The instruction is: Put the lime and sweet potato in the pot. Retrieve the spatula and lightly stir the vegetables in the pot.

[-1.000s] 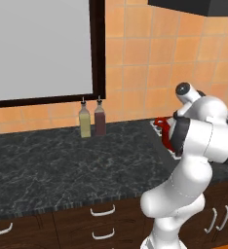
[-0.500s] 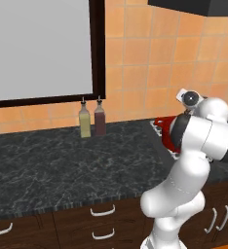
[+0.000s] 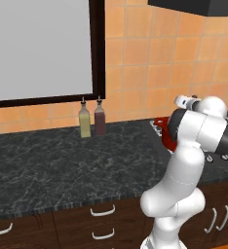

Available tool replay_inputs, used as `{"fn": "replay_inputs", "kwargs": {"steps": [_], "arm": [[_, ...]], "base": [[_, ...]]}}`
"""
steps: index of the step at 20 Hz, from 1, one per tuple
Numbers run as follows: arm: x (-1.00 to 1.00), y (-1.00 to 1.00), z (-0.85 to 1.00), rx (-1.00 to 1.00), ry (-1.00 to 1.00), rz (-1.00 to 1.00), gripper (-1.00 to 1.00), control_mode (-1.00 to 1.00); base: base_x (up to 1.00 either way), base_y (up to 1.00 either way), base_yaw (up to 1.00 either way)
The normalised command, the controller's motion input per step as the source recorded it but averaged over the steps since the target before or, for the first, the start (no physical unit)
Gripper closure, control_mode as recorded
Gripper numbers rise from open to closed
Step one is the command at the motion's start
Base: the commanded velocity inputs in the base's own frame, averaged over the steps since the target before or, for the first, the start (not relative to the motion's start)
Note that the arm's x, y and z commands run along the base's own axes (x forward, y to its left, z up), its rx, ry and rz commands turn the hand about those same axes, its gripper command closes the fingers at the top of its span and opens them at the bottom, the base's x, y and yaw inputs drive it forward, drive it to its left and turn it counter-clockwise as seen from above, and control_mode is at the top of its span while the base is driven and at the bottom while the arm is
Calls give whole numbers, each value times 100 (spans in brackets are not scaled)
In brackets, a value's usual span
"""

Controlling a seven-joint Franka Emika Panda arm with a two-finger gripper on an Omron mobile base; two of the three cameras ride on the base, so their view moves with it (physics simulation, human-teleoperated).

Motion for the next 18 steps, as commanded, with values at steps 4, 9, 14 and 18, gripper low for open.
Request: {"fn": "replay_inputs", "kwargs": {"steps": [4, 9, 14, 18], "arm": [[5, 5, 0, -4, 0, 0, 100, -100], [6, 14, -3, -1, 0, 0, 100, -100], [11, 32, -21, -6, -2, 0, 100, -100], [9, 7, -15, -7, -11, -1, 100, -100]], "base": [[0, 0, 0], [0, 0, 0], [0, 0, 0], [0, 0, 0]]}}
